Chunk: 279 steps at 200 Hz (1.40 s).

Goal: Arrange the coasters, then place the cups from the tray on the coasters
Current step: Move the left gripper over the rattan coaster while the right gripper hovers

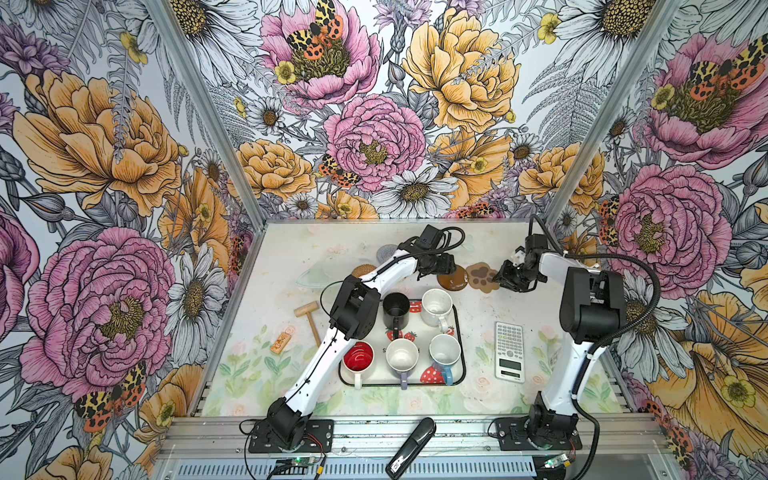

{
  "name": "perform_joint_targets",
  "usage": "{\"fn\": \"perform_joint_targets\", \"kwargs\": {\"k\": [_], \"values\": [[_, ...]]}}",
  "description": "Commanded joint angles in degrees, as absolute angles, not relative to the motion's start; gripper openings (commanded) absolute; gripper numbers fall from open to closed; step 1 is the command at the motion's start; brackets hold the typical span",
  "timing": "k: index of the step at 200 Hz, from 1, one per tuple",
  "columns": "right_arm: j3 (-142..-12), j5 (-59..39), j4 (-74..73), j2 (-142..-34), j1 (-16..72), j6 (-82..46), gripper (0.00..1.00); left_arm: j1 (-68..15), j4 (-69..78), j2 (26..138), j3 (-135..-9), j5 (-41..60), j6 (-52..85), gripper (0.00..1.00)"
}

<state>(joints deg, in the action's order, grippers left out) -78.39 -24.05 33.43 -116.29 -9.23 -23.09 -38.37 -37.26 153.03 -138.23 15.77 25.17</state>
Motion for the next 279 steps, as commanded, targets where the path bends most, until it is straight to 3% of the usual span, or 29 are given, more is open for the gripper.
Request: {"fn": "perform_joint_targets", "kwargs": {"k": [1,100,184,244,279], "values": [[-78.9,-25.8,34.0,-117.8,-8.7,-23.6,0.35,-39.8,-36.3,153.0,-138.3,20.0,26.2,0.7],[-78.0,-25.4,34.1,-111.5,-9.0,-23.6,0.45,-37.9,-36.3,145.1,-130.5,15.6,23.3,0.71],[-79.8,-26.5,34.1,-108.1,-8.7,-25.2,0.46,-34.9,-36.4,139.7,-126.6,13.8,21.2,0.73],[-86.4,-28.6,34.1,-109.8,-2.2,-26.7,0.42,-29.0,-36.8,130.7,-119.0,10.0,19.0,0.72],[-89.3,-28.9,34.1,-112.0,2.1,-27.4,0.41,-26.0,-41.1,125.0,-112.7,1.9,15.4,0.72]]}}
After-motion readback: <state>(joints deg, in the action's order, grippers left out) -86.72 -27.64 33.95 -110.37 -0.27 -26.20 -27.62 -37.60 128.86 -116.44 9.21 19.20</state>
